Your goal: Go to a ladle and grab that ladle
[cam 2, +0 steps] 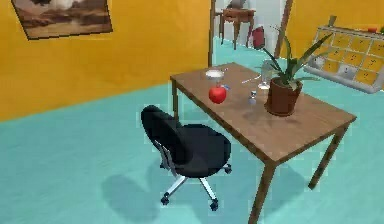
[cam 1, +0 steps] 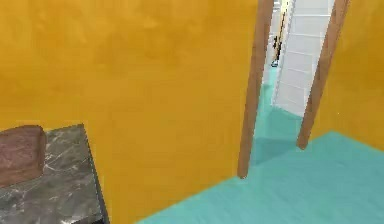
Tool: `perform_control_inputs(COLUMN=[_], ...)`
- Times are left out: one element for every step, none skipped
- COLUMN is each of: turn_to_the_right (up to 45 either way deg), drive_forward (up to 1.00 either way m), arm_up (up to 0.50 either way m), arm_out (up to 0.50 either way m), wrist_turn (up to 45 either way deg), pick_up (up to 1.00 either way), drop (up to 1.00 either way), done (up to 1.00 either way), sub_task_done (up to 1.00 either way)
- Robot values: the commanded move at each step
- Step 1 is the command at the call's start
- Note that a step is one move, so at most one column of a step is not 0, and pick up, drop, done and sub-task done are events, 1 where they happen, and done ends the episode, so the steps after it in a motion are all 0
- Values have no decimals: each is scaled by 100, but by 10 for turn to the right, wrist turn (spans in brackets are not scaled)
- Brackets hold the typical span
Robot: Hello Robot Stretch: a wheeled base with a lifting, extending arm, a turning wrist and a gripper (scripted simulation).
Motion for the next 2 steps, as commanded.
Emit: perform_control_inputs(turn_to_the_right=[450, 450], drive_forward=[0, 0], arm_up=[0, 0], arm_out=[0, 0], wrist_turn=[0, 0], pick_up=[0, 0], drop=[0, 0], done=[0, 0], sub_task_done=[0, 0])
